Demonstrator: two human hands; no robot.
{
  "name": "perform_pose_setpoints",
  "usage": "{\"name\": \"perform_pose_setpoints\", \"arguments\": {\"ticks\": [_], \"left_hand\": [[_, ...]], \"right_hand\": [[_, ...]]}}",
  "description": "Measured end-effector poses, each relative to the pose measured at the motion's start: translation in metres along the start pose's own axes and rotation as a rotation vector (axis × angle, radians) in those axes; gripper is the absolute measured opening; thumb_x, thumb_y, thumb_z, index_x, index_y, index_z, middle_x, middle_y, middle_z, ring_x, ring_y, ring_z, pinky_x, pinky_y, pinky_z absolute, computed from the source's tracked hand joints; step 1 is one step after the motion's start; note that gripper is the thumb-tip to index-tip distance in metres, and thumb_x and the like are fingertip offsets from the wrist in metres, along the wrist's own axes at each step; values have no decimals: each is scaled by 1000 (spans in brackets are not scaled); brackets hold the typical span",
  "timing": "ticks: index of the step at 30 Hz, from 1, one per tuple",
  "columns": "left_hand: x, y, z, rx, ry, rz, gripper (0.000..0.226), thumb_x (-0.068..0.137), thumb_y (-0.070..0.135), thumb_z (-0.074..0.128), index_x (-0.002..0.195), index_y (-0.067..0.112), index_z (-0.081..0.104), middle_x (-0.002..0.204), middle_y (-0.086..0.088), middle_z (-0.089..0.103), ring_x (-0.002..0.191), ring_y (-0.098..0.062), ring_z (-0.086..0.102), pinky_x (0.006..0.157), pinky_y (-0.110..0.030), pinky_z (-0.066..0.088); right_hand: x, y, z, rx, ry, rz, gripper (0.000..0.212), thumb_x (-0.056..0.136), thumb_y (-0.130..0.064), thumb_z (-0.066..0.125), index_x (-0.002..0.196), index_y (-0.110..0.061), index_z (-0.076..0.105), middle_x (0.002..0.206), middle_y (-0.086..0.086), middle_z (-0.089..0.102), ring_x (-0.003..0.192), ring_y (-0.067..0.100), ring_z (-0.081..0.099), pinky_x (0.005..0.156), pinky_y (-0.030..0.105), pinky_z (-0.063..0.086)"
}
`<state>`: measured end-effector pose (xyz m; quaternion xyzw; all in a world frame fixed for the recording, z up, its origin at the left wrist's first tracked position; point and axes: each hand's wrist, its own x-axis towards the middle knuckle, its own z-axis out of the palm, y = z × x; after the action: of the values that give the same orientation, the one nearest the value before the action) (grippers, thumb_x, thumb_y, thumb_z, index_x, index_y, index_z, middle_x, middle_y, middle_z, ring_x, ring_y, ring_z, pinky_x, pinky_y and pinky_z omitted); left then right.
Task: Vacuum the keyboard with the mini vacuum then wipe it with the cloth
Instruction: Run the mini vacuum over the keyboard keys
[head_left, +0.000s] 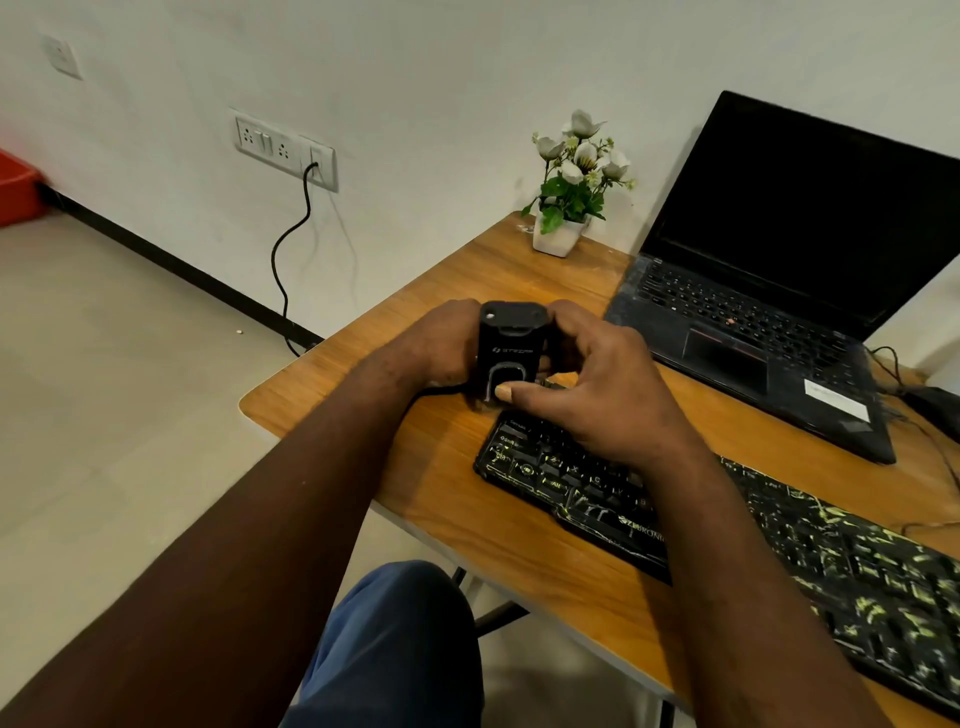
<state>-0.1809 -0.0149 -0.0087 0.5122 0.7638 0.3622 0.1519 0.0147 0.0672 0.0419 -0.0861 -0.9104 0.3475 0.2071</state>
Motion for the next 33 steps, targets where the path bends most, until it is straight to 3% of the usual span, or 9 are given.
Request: {"name": "perform_pose_setpoints", "arguments": {"ticks": [2,4,8,12,16,20,25,29,33], "left_hand": [[-1,2,0,-67,-2,-60,27,93,4,68,70,18,63,70,0,67,67,-17,62,65,-34,50],[-4,9,-2,-79,-38,-51,27,90,13,70,66,21,61,66,2,66,62,-17,62,61,-31,51],[-12,13,-3,-55,-18,5,6,91,13,69,86,16,68,93,-10,71,87,-34,68,86,-55,57],[-6,13,-5,-62,-44,-51,27,93,1,65,72,17,65,77,-3,67,69,-23,61,70,-37,50],[-6,4,0,-49,-18,-43,14,90,3,71,81,12,67,87,-14,71,83,-37,68,76,-47,56],[-2,5,-2,-41,-28,-55,28,93,3,68,70,18,62,73,-3,66,69,-24,63,70,-38,53],[-3,5,2,34,33,-45,9,93,7,68,98,8,75,97,-11,75,89,-27,70,85,-46,58],[-4,7,-1,1,-28,-29,18,93,6,68,78,16,68,81,-4,70,74,-23,65,75,-38,54],[-7,11,2,104,47,-21,12,92,8,68,100,12,76,97,-6,75,89,-23,68,79,-32,53]], "right_hand": [[-5,-4,-2,180,-152,43,51,78,-15,89,122,-23,65,106,-5,74,99,10,73,86,30,61],[-4,-3,4,57,-156,36,52,77,-19,90,123,-24,65,103,-7,74,96,5,72,84,29,62],[2,-2,5,-66,30,52,52,76,-23,90,121,-24,64,95,-11,72,86,1,70,74,19,57],[-3,-5,5,57,-123,44,50,77,-18,90,120,-25,64,101,-8,73,92,5,72,78,22,59],[2,-3,8,-132,55,28,48,78,-23,88,118,-27,63,94,-12,70,85,1,68,73,17,54],[-5,-6,1,126,-130,74,48,78,-17,89,118,-24,64,100,-3,74,93,11,73,79,29,62],[1,-2,1,-147,82,68,48,77,-23,88,117,-25,62,95,-12,70,85,1,68,74,16,55],[-5,-4,1,19,-87,97,48,77,-20,89,116,-25,62,96,-8,72,87,7,72,74,23,60],[-1,-3,1,-218,121,80,50,77,-27,87,119,-28,60,98,-14,69,87,0,67,76,18,55]]}}
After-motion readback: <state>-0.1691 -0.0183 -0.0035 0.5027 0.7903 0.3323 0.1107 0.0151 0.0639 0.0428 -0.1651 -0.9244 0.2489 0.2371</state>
